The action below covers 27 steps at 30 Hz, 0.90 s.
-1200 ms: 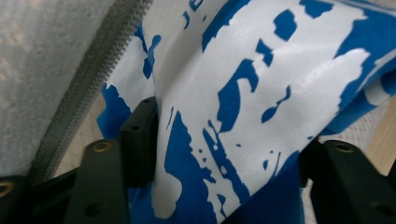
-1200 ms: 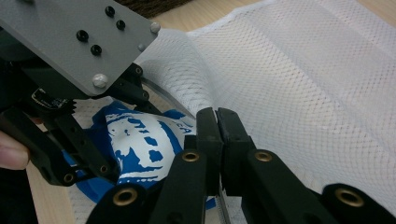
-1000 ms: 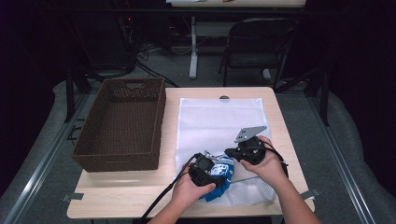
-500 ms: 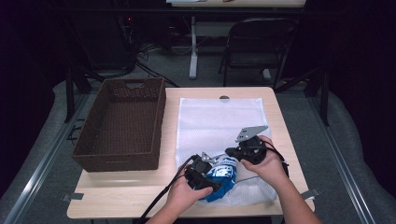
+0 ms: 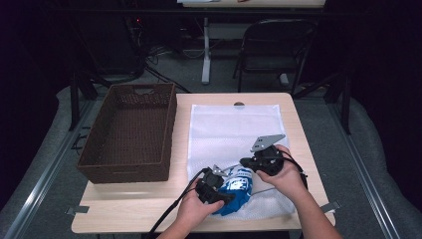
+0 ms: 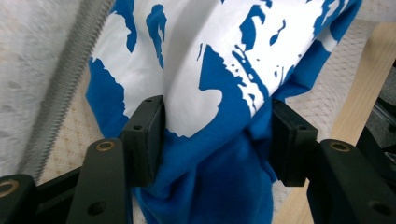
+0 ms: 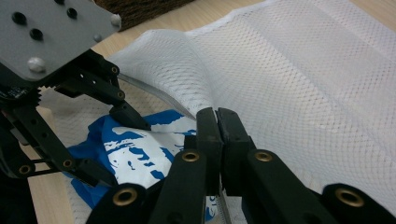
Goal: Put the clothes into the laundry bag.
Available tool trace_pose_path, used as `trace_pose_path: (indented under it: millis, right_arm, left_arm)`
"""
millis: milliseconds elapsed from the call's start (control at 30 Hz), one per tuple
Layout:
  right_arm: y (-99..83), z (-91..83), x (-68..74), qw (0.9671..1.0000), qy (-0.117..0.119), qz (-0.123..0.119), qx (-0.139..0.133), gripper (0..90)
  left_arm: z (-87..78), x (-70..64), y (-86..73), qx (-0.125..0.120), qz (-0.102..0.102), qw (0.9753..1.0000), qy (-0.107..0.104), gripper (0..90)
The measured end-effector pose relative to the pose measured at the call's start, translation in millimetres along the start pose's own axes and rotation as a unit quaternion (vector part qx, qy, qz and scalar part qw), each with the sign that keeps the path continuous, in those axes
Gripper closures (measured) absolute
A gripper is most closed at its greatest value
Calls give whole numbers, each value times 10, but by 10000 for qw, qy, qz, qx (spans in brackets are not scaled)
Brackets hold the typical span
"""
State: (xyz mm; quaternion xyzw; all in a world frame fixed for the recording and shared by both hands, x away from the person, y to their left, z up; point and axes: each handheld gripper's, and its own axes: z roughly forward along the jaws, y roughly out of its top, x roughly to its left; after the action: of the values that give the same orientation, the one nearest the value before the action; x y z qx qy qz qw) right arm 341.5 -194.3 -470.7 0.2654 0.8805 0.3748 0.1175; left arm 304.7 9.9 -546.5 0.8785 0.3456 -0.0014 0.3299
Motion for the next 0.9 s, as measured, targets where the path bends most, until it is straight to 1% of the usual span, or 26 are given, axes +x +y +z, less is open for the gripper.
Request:
trace_pose_path:
  millis: [33,67,100,200,300,400,433,533,633,733,767,900]
  right_arm:
    - [0,0,0,10000,0,-1,-1,881]
    - [0,0,1,10000,4,0,1,881]
    - [0,1,2,10000,0,-2,-2,882]
    - [-1,2,5,10000,5,6,3,881]
    - [-1,3,6,10000,3,1,7,881]
    - [-2,3,6,10000,5,-15,2,881]
    - [-2,2,7,10000,5,-5,1,882]
    - [-2,4,7,10000,4,-16,1,881]
    - [-2,5,8,10000,5,-18,2,881]
    - [-2,6,9,10000,6,-13,5,881]
    - [-3,6,10,10000,7,-12,6,881]
    - [-1,10,14,10000,5,-19,7,881]
  left_arm:
    - [2,11,-8,11,28,10000,-2,460]
    - [10,14,-18,-21,-19,10000,-11,471]
    - [10,24,-26,-23,-10,10000,-15,483]
    - [7,46,-43,-46,-73,10000,-32,509]
    - [10,55,-56,-94,-72,9999,-22,531]
    - [13,52,-71,-149,-72,9999,14,535]
    - [14,48,-73,-167,-105,9998,29,534]
    - [15,38,-71,-149,-83,9998,91,526]
    - [19,31,-73,-146,-74,9998,72,523]
    - [20,29,-78,-163,-78,9998,118,522]
    - [21,29,-78,-165,-58,9998,99,529]
    - [24,17,-86,-205,-44,9996,162,575]
